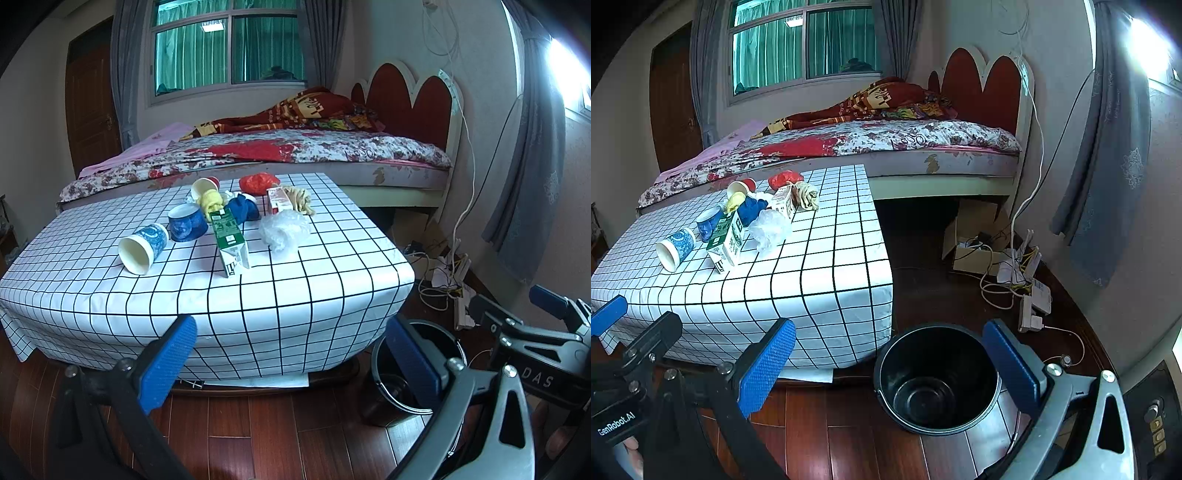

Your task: Collect trash

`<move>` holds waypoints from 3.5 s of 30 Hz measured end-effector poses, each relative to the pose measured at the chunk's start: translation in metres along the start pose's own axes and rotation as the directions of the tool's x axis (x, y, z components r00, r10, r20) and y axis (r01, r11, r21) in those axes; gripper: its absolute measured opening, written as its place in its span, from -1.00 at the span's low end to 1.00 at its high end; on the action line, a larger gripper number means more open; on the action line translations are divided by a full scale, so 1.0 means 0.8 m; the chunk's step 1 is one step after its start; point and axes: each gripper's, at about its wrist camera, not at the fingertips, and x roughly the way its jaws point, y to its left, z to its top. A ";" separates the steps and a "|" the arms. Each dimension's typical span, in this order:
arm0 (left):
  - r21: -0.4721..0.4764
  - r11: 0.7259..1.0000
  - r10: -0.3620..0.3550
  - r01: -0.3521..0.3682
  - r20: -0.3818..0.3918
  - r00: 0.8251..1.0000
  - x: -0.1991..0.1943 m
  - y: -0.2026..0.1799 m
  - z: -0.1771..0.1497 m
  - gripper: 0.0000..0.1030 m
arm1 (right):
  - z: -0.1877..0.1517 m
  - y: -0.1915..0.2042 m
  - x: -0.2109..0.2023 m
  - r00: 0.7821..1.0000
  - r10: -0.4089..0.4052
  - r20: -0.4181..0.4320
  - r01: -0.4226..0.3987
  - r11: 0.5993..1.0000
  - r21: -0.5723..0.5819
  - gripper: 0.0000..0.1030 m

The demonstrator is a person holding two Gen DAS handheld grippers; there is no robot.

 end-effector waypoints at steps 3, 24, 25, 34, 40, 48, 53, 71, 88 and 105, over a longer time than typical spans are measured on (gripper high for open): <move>0.000 1.000 0.000 0.000 0.000 1.000 0.000 0.000 0.000 0.99 | -0.001 0.000 0.000 1.000 0.001 0.000 -0.001 1.000 0.000 0.98; -0.002 1.000 0.002 -0.002 -0.002 1.000 -0.001 0.003 0.000 0.99 | -0.001 -0.001 0.001 1.000 0.004 -0.003 -0.004 1.000 0.000 0.98; -0.004 1.000 0.001 -0.001 -0.004 1.000 0.000 0.003 0.001 0.99 | -0.001 -0.001 0.001 1.000 0.004 -0.003 -0.004 1.000 0.000 0.98; -0.018 1.000 0.025 -0.025 -0.006 1.000 0.010 0.010 0.007 0.99 | 0.000 -0.004 0.006 1.000 0.030 -0.010 -0.030 1.000 -0.001 0.98; -0.034 0.998 0.054 -0.054 -0.018 0.998 0.038 0.033 0.010 0.99 | 0.008 -0.003 0.034 0.996 0.084 -0.017 -0.084 0.996 -0.024 0.98; -0.096 0.990 0.099 -0.104 -0.050 0.994 0.112 0.074 0.031 0.97 | 0.033 0.007 0.089 0.990 0.140 -0.017 -0.140 0.987 -0.077 0.98; -0.088 0.988 0.121 -0.127 -0.076 0.990 0.168 0.078 0.047 0.73 | 0.052 0.029 0.145 0.978 0.200 -0.050 -0.205 0.972 -0.113 0.79; -0.128 0.988 0.065 -0.082 -0.133 0.989 0.247 0.134 0.053 -0.12 | 0.091 0.146 0.245 0.926 0.356 -0.122 -0.376 0.884 -0.277 0.58; -0.077 0.997 -0.002 -0.001 -0.045 0.999 0.234 0.139 0.061 -0.23 | 0.112 0.199 0.288 0.858 0.477 -0.191 -0.512 0.818 -0.260 -0.68; 0.040 0.995 -0.093 0.092 0.047 0.995 0.149 0.057 0.043 -0.24 | 0.099 0.066 0.154 0.922 0.382 0.054 -0.357 0.898 -0.256 -0.81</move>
